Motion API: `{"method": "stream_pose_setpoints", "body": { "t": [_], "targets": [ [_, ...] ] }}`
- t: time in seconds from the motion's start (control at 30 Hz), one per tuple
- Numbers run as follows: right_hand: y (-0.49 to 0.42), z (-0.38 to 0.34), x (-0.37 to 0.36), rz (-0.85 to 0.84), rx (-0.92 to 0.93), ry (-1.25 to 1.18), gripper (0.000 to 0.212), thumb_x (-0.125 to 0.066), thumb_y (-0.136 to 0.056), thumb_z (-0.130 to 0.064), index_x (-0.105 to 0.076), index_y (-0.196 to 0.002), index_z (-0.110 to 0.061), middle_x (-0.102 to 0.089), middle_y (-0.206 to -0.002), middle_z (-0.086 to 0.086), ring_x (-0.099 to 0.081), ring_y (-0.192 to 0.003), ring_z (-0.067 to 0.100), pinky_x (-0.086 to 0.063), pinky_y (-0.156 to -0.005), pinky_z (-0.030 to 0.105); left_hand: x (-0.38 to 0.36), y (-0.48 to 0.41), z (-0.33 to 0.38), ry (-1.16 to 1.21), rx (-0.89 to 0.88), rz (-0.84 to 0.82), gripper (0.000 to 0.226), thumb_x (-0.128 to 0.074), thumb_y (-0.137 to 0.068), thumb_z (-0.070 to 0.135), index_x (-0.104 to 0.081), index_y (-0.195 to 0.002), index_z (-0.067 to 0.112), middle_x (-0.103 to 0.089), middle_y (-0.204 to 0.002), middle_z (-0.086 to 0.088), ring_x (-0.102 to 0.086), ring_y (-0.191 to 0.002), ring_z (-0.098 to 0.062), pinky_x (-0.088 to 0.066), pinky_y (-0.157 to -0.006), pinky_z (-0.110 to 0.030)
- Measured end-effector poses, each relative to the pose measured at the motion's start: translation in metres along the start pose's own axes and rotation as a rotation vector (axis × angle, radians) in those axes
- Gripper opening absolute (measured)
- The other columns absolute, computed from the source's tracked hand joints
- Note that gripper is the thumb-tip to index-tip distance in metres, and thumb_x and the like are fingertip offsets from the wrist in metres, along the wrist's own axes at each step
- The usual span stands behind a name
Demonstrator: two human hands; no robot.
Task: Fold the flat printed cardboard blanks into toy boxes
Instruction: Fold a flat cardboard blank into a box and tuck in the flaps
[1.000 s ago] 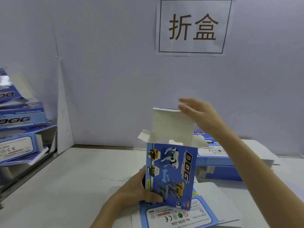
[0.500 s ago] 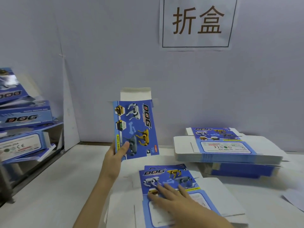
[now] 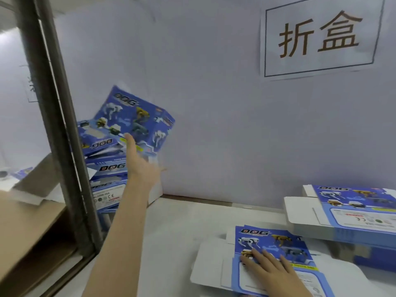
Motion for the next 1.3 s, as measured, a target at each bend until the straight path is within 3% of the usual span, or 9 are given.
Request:
{"method": "stream_pose_setpoints", "body": {
  "t": [0.07,0.27,0.4,0.5,0.63,0.8,0.93,1.03,1.3],
  "targets": [
    [-0.002,0.000,0.000,-0.002,0.000,-0.008,0.074,-0.044,-0.095,-0.056,0.005,-0.150,-0.044,0.018,-0.160,-0.009,0.009,-0.149,0.015,0.004,-0.118,0.046,-0.013,-0.005,0.003,-0.079,0.036,-0.050,0.080,-0.041,-0.086,0.071,-0.020,-0.151,0.029,-0.025,-0.157,-0.006,-0.031,-0.139,-0.033,-0.025,-0.107,-0.066],
    [0.007,0.008,-0.006,0.037,0.096,-0.171,0.065,-0.037,-0.103,-0.040,0.001,-0.154,-0.029,0.011,-0.162,-0.004,0.006,-0.149,0.019,0.001,-0.119,0.043,-0.003,0.043,-0.130,-1.219,0.112,-0.590,0.011,-0.049,-0.100,0.027,-0.058,-0.106,0.026,-0.056,-0.111,0.003,-0.053,-0.101,-0.012,-0.042,-0.081,-0.013],
    [0.044,0.002,-0.002,0.062,0.115,-0.342,0.066,-0.045,-0.096,-0.054,-0.030,-0.150,-0.020,-0.031,-0.156,0.006,-0.030,-0.143,0.021,-0.027,-0.113,0.022,0.035,0.076,-0.203,-1.709,0.361,-0.820,0.046,-0.054,-0.094,0.046,-0.052,-0.130,0.017,-0.047,-0.135,-0.002,-0.048,-0.125,-0.017,-0.040,-0.088,-0.020],
    [0.063,-0.003,0.053,0.358,0.153,-0.223,0.036,-0.052,-0.093,-0.053,-0.065,-0.120,-0.033,-0.065,-0.122,-0.015,-0.057,-0.112,0.006,-0.037,-0.085,0.006,0.038,0.086,-0.199,-1.562,0.198,-0.670,0.036,-0.053,-0.095,0.043,-0.057,-0.126,0.026,-0.050,-0.138,0.005,-0.053,-0.117,-0.009,-0.043,-0.093,-0.021],
    [0.087,-0.007,0.092,0.970,0.240,0.149,0.008,-0.066,-0.087,-0.027,-0.071,-0.093,-0.023,-0.072,-0.080,-0.010,-0.065,-0.063,0.008,-0.055,-0.056,0.023,0.006,0.087,-0.122,-0.926,-0.244,-0.320,0.024,-0.045,-0.102,0.024,-0.066,-0.095,0.033,-0.070,-0.100,0.015,-0.063,-0.103,-0.006,-0.044,-0.085,-0.009],
    [0.114,0.018,0.122,1.675,0.163,-0.574,0.013,-0.060,-0.090,-0.022,-0.072,-0.084,-0.020,-0.052,-0.053,-0.009,-0.042,-0.053,0.010,-0.036,-0.046,0.013,-0.014,0.100,-0.062,-0.337,-0.403,-0.097,0.022,-0.045,-0.095,0.031,-0.064,-0.104,0.026,-0.070,-0.106,0.004,-0.065,-0.103,-0.012,-0.050,-0.092,-0.027],
    [0.114,0.027,0.121,1.642,0.143,-1.233,0.021,-0.056,-0.094,-0.033,-0.072,-0.082,-0.028,-0.068,-0.068,-0.006,-0.058,-0.058,0.008,-0.051,-0.051,0.028,-0.036,0.124,-0.099,-0.657,-0.099,-0.339,0.036,-0.045,-0.094,0.043,-0.058,-0.120,0.022,-0.067,-0.114,0.012,-0.061,-0.105,-0.005,-0.044,-0.097,-0.028],
    [0.107,0.022,0.115,1.554,0.068,-1.262,0.028,-0.048,-0.100,-0.027,-0.064,-0.079,-0.019,-0.062,-0.063,-0.007,-0.053,-0.057,0.009,-0.045,-0.051,0.027,-0.047,0.141,-0.117,-0.691,-0.073,-0.473,0.034,-0.047,-0.082,0.050,-0.055,-0.105,0.027,-0.069,-0.092,0.012,-0.065,-0.090,-0.006,-0.047,-0.073,-0.017],
    [0.097,0.011,0.109,1.391,0.089,-1.301,0.021,-0.058,-0.088,-0.045,-0.058,-0.093,-0.024,-0.064,-0.090,0.006,-0.060,-0.087,0.030,-0.054,-0.068,0.039,-0.045,0.147,-0.124,-0.731,-0.166,-0.443,0.064,-0.063,-0.066,0.058,-0.050,-0.124,0.033,-0.065,-0.110,0.021,-0.059,-0.103,0.008,-0.048,-0.077,-0.006]
  ]
}}
Point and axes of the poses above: each hand's wrist, its own y-axis away from the middle knuckle, its own x-axis out of the back of the hand, z = x × y, the point moved 2 cm from there along -y, towards the middle knuckle
